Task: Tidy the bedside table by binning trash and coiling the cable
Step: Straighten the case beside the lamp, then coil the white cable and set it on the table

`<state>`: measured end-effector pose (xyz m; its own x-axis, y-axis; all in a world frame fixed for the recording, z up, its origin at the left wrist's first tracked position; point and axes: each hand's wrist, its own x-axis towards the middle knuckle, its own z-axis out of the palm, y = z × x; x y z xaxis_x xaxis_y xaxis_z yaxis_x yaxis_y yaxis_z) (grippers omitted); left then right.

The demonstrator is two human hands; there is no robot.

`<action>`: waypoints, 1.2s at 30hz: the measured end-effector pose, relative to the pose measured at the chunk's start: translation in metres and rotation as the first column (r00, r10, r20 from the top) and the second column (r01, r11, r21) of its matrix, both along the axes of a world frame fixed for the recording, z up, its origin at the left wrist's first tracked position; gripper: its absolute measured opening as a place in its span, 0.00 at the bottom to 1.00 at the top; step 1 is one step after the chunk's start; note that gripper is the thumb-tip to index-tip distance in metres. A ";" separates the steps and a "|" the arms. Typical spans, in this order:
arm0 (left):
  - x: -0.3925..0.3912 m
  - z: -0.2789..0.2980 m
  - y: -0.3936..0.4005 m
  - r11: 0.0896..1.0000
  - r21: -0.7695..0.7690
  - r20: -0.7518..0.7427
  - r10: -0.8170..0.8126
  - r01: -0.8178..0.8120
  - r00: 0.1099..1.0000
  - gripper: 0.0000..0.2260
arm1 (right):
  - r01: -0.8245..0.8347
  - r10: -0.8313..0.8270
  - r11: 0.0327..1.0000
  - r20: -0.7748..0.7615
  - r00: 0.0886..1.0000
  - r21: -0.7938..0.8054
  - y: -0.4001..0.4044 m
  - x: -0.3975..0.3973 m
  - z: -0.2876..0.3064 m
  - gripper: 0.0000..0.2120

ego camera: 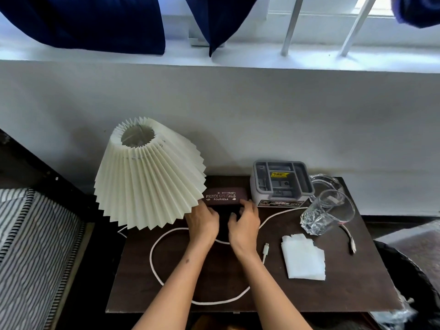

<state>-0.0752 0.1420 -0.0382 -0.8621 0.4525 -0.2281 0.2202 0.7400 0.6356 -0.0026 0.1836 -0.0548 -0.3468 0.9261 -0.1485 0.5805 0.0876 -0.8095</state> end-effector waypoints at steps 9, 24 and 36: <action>-0.009 -0.002 0.011 0.995 -0.033 0.076 -0.087 0.089 0.993 0.22 | -0.107 0.108 0.994 0.088 0.990 -0.022 0.016 -0.008 -0.002 0.26; 0.021 0.001 -0.036 0.963 0.110 -0.083 -0.237 0.245 0.968 0.21 | -0.179 0.157 0.979 0.200 0.967 0.100 0.007 0.036 0.016 0.21; 0.086 -0.009 -0.106 0.754 -0.278 -0.173 -0.648 0.595 0.741 0.26 | -0.594 0.398 0.800 0.663 0.634 0.088 -0.002 0.081 0.018 0.25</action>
<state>0.0104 0.0356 -0.0472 -0.4410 0.8767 -0.1922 0.8011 0.4810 0.3562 0.0780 0.1813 -0.0372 -0.6961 0.6696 -0.2591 0.7172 0.6647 -0.2091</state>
